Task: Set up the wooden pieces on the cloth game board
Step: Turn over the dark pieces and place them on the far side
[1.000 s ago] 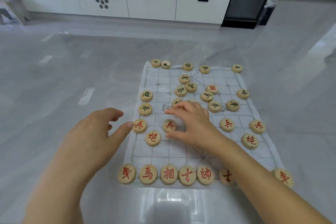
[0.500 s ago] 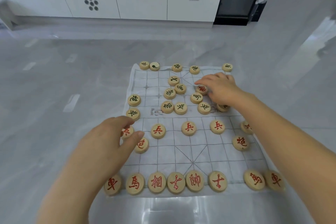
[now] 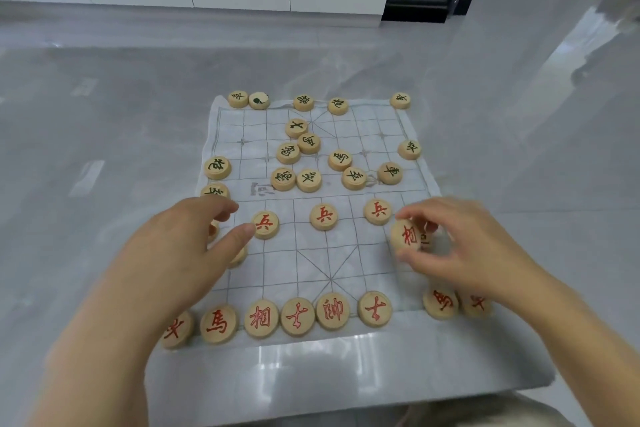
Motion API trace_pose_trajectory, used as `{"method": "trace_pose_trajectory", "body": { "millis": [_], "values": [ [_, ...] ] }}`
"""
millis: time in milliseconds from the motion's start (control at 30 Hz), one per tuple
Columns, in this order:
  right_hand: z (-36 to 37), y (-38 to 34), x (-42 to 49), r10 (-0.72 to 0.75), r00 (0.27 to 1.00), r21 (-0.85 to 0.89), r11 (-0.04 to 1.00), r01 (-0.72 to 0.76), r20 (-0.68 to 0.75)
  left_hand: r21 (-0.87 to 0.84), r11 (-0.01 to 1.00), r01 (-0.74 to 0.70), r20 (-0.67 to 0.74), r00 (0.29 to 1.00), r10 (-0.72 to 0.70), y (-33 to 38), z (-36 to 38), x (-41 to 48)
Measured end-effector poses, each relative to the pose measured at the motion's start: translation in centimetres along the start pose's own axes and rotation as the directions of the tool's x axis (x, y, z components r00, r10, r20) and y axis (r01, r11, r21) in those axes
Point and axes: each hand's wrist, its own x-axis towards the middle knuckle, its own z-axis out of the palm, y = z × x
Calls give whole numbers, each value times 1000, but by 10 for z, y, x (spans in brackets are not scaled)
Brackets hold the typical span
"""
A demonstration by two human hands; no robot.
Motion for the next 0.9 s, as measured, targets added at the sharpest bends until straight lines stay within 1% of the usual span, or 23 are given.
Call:
{"method": "trace_pose_trajectory", "body": {
  "millis": [100,200,467,567,767,900],
  "values": [
    [15,6,-41,6,999,-99,995,-1,48,4,1000,-10,8,1000,10,2,2,-1],
    [31,9,-57,-22,996,-139,990,33,83,8,1000,-9,16,1000,9,5,4,0],
    [45,7,-56,-62,998,-256,965,59,-3,19,999,-34,47,998,34,14,11,1],
    [45,8,-55,-59,998,-255,965,55,-5,11,999,-35,49,998,35,14,11,1],
    [43,11,-58,-28,1000,-198,980,28,1,1,1000,-17,16,1000,17,10,6,2],
    [42,13,-57,-24,1000,-224,974,25,6,-30,1000,3,-11,1000,-4,7,1,2]
  ]
}}
